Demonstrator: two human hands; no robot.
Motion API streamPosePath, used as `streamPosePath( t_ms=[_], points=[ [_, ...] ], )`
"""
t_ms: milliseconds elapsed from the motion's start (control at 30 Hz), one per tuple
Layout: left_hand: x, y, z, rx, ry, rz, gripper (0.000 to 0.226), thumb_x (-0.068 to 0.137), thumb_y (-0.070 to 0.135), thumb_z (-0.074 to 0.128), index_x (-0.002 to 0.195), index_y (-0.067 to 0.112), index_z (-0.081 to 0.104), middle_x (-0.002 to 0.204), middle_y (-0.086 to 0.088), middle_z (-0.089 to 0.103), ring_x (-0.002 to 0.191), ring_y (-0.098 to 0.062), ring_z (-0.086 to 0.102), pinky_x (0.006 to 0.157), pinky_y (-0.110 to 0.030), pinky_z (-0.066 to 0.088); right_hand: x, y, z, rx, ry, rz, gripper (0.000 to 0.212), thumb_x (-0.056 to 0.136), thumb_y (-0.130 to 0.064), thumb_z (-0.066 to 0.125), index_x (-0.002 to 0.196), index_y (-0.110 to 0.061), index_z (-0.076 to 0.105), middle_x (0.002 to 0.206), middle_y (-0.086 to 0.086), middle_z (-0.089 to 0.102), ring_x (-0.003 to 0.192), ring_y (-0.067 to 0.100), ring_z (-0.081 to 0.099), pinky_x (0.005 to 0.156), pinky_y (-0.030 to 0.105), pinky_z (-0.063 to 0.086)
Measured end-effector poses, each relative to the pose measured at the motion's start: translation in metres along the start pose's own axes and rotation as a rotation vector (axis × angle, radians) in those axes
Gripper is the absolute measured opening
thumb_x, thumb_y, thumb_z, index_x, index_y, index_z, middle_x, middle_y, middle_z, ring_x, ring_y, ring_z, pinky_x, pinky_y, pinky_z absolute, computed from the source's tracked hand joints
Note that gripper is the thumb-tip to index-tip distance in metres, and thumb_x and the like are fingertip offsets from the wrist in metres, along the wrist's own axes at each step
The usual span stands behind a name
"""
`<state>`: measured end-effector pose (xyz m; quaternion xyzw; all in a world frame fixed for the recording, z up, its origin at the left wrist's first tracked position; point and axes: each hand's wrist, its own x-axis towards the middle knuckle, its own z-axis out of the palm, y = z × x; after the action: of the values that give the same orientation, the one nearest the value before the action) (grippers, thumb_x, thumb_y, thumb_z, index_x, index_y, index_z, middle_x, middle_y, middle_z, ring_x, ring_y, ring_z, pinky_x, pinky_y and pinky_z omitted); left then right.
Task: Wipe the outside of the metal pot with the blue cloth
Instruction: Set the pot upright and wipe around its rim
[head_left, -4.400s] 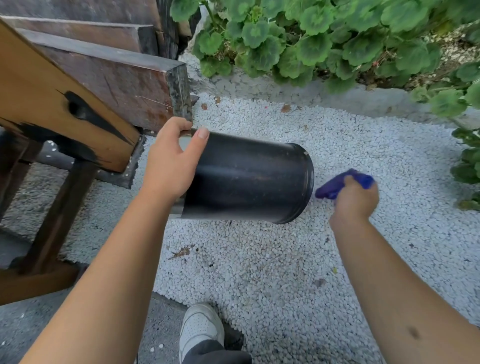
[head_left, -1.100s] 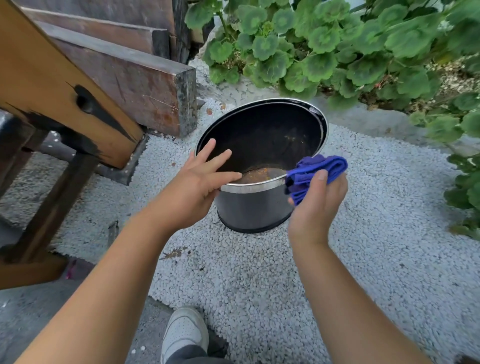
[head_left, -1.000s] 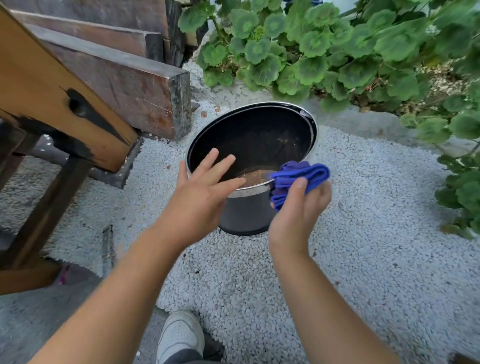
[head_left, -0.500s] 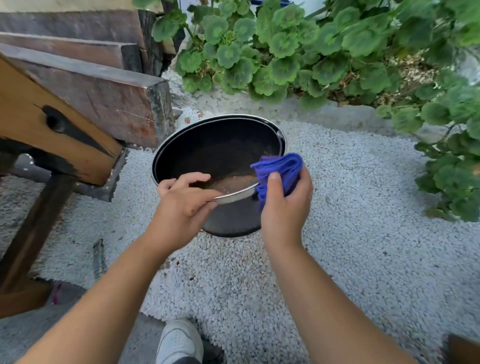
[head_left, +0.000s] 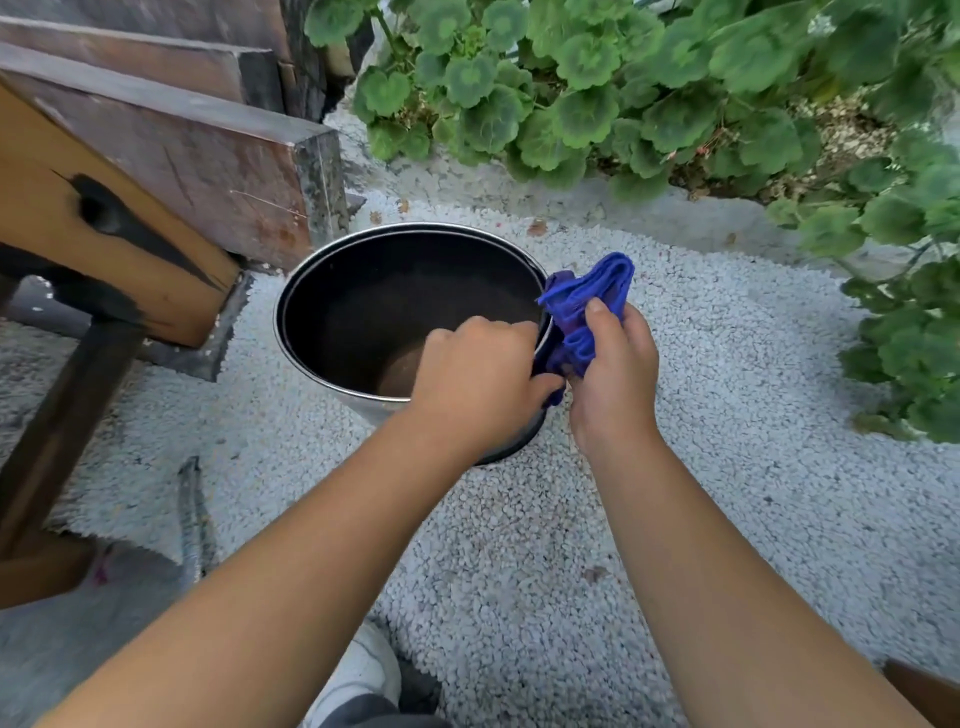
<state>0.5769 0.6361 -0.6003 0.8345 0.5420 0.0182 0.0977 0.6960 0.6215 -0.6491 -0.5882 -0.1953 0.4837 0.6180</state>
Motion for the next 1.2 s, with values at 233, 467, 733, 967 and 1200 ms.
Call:
streamPosePath(
  t_ms=[233,467,733,967,1200],
  points=[
    [-0.005,-0.006,0.013,-0.028,0.026,0.132,0.023,0.083,0.029,0.051,0.083,0.011,0.064,0.091,-0.009,0.067,0.097,-0.03,0.06,0.074,-0.038,0.042,-0.006,-0.002,0.005,-0.426,-0.034,-0.22,0.036,0.075,-0.037,0.07,0.108,-0.038,0.055,0.109,-0.011,0.064,0.099,0.005,0.062,0.086,0.03,0.052],
    [-0.029,-0.057,-0.009,-0.026,-0.172,0.641,0.011,0.086,0.033,0.067,0.086,0.021,0.068,0.1,0.011,0.072,0.13,-0.014,0.05,0.09,-0.035,0.034,0.035,-0.015,0.003,-0.175,-0.082,0.097,0.027,0.08,-0.029,0.07,0.104,-0.019,0.063,0.096,0.002,0.072,0.084,0.023,0.069,0.078,0.044,0.057],
    [-0.057,-0.087,-0.041,0.117,-0.335,0.262,0.036,0.081,0.048,0.069,0.114,0.033,0.066,0.128,0.013,0.065,0.137,-0.018,0.044,0.106,-0.043,0.03,0.007,0.006,0.015,-0.061,-0.197,0.212,0.024,0.078,-0.034,0.068,0.098,-0.025,0.058,0.1,0.003,0.068,0.077,0.011,0.066,0.062,0.028,0.05],
    [0.009,-0.009,-0.017,-0.278,-0.269,-0.139,0.027,0.081,0.03,0.068,0.074,0.021,0.043,0.068,0.007,0.049,0.061,-0.012,0.046,0.049,-0.017,0.032,0.009,0.0,0.015,-0.009,-0.294,0.177,0.019,0.079,-0.025,0.065,0.096,-0.02,0.058,0.097,0.005,0.067,0.074,0.011,0.066,0.053,0.023,0.049],
    [-0.018,-0.043,-0.016,-0.36,-0.404,0.234,0.047,0.079,-0.001,0.059,0.124,0.012,0.057,0.132,0.001,0.06,0.126,-0.005,0.051,0.099,-0.02,0.041,0.028,0.0,0.012,-0.019,-0.223,0.068,0.021,0.079,-0.029,0.067,0.095,-0.027,0.055,0.097,-0.001,0.067,0.083,0.014,0.067,0.065,0.027,0.051]
  ],
)
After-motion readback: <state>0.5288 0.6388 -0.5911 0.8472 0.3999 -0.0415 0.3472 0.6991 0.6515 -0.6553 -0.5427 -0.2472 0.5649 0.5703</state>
